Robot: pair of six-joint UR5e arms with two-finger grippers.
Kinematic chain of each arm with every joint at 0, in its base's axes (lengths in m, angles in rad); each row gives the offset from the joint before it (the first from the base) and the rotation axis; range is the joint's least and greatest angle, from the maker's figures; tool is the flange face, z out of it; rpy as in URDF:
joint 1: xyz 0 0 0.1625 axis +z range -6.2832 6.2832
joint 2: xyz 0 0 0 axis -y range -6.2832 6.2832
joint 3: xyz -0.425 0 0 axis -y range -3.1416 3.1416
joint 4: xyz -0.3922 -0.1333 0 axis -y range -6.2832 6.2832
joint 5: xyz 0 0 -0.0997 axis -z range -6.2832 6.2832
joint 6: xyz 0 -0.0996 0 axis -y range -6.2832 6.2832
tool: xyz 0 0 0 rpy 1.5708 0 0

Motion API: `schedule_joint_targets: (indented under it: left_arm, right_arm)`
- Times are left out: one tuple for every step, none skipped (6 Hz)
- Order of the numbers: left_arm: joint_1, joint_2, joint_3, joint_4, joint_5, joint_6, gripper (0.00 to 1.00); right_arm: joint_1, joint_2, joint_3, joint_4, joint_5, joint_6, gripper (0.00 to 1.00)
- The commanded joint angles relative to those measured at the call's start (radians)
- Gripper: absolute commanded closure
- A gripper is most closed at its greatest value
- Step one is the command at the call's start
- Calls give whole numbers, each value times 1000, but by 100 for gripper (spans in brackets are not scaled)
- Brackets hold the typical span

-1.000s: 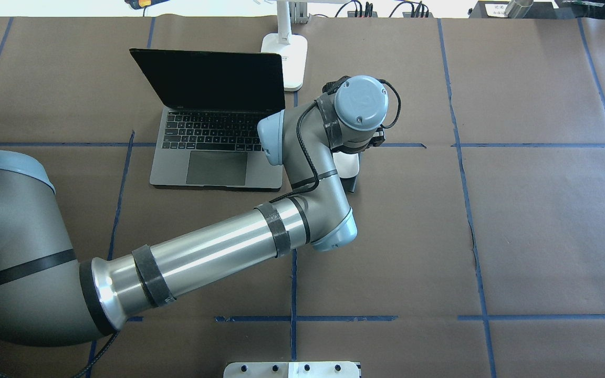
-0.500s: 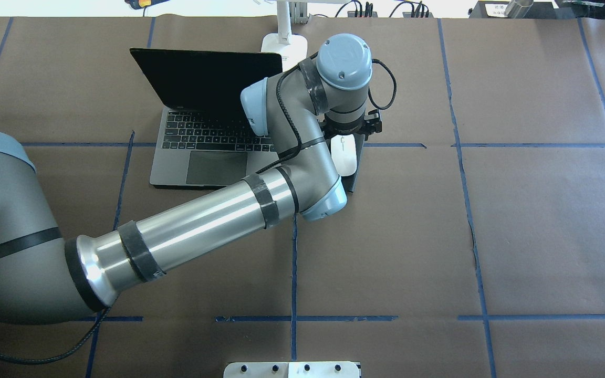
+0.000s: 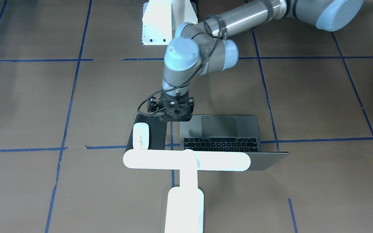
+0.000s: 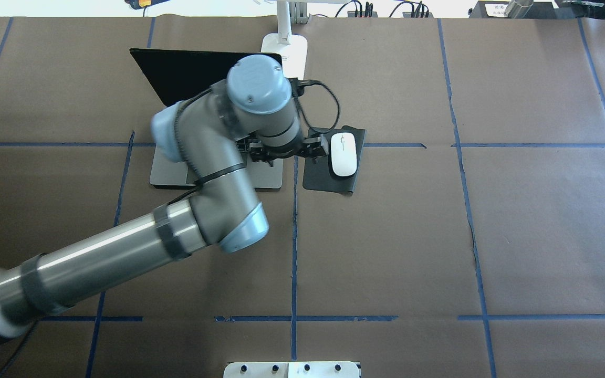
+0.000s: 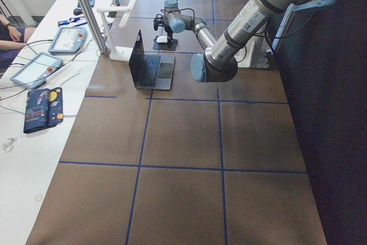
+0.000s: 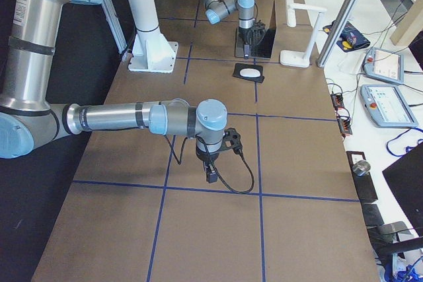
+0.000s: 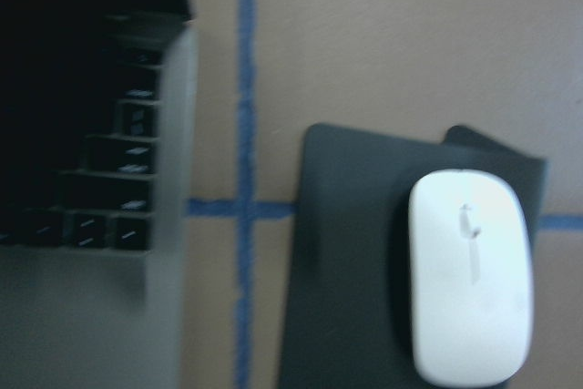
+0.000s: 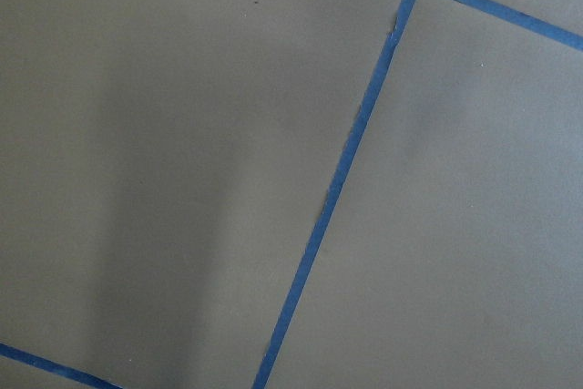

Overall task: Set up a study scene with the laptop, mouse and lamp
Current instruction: 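Release the mouse on the pad and withdraw the left arm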

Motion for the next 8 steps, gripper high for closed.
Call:
schedule_joint_targets:
  left_arm:
    - [-8,269,-383,162,-1,160,0]
    - [-38,389,-529,225,-1,313,0]
    - [-107,513,-614,248,-23,462,0]
    - [-217,580,-615,249,-169,606,0]
    - [-353,690,-615,249,-271,750,0]
    - [-499,787,-601,253,-313,940,0]
    - [-639,873,-586,270,-358,1042,0]
    - [-751,954,-558,269,-358,1174,0]
  right_arm:
    - [0,-3,-10,0,-1,-3,0]
    - [0,-5,-26,0,-3,-10,0]
    - [3,-20,-30,2,-3,-16,0]
    - [15,-34,-30,2,-1,-10,0]
    - [43,-34,-30,0,4,19,0]
    - [57,-35,-28,2,8,124,0]
    - [57,-34,-22,2,11,142,0]
    - [58,-32,-17,2,13,142,0]
